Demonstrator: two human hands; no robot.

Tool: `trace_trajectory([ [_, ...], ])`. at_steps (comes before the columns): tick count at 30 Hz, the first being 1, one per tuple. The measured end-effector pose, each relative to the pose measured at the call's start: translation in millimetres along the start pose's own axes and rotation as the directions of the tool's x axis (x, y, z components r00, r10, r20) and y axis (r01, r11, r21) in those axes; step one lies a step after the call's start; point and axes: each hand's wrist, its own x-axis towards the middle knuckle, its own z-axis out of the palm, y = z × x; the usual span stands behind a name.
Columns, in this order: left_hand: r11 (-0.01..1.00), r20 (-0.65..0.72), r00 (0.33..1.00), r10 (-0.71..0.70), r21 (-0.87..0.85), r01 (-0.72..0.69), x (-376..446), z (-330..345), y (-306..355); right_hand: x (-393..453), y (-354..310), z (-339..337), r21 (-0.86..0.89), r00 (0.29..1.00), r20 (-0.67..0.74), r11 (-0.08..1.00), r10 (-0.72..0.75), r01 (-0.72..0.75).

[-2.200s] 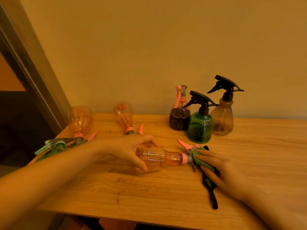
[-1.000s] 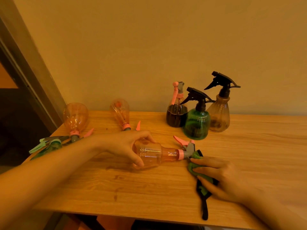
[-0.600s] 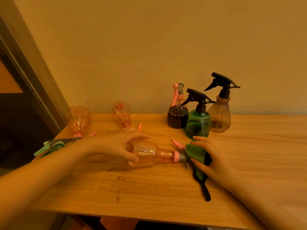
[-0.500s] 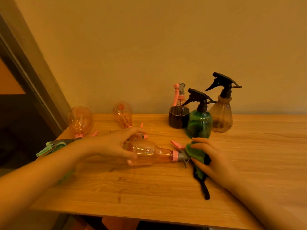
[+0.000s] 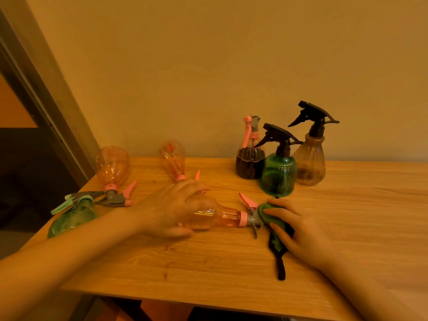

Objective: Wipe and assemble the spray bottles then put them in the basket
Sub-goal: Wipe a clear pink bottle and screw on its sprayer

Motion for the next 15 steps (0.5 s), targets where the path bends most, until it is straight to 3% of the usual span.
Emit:
trace_trajectory([
  [9,0.98,0.046,0.998,-0.038,-0.194,0.046,9,2,-8,1,-3,-1,0.0,1.0,0.005,1.0,-0.007,0.007],
  [15,0.886,0.2,0.963,-0.183,-0.391,0.25,11,-5,-15,0,-4,0,0.012,0.997,-0.07,1.0,-0.02,0.021],
])
